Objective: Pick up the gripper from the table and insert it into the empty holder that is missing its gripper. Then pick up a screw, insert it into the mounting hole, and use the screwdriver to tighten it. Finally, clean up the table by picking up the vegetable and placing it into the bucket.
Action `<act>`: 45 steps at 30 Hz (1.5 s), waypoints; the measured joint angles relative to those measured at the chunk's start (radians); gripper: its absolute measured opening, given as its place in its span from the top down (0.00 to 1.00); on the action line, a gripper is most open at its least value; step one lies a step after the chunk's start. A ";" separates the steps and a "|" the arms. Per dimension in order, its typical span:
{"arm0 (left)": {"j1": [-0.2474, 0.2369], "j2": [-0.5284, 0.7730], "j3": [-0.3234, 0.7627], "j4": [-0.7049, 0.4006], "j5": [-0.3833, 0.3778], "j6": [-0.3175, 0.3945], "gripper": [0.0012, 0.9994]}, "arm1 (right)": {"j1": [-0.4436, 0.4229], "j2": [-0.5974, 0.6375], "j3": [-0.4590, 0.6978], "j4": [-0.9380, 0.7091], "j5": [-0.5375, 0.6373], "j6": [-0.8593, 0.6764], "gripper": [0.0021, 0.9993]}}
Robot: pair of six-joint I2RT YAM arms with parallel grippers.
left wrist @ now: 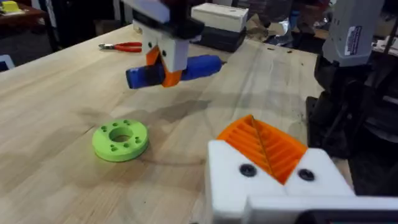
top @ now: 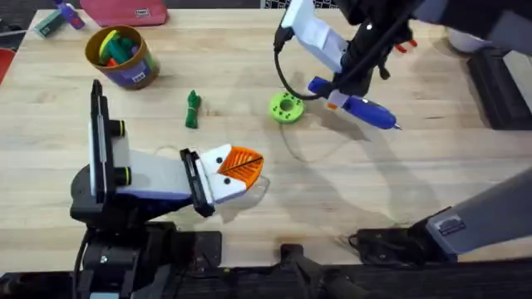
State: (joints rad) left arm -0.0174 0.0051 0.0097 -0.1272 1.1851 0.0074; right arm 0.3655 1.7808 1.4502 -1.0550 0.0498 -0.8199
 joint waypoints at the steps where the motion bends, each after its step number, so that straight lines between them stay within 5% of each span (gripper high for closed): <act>1: 0.000 0.000 0.000 0.000 0.000 0.000 0.98 | -0.010 0.022 0.000 0.005 0.002 0.000 0.98; 11: 0.000 0.000 0.000 0.000 0.000 0.000 0.98 | -0.070 0.166 0.000 0.050 0.039 0.005 0.95; 17: 0.000 0.000 0.000 0.000 0.000 0.000 0.98 | -0.072 0.170 0.002 0.070 0.044 0.042 0.12; 19: 0.000 0.000 0.000 0.000 0.000 0.000 0.98 | -0.072 0.170 0.002 0.069 0.044 0.060 0.02; 22: 0.000 0.000 0.000 0.000 0.000 0.003 0.93 | -0.072 0.164 0.002 0.069 0.039 0.095 0.01; 28: 0.000 0.000 0.000 0.000 0.001 0.001 0.06 | -0.072 0.035 0.002 0.067 -0.005 0.171 0.01; 37: 0.000 0.000 0.000 0.009 -0.009 -0.022 0.01 | -0.072 -0.322 0.003 0.067 -0.030 0.374 0.01; 45: 0.000 0.001 0.065 -0.050 -0.166 -0.095 0.01 | -0.072 -0.565 0.003 0.044 -0.040 0.585 0.01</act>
State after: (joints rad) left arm -0.0170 0.0064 0.0752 -0.1772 1.0193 -0.0876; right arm 0.2939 1.2157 1.4532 -1.0108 0.0099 -0.2345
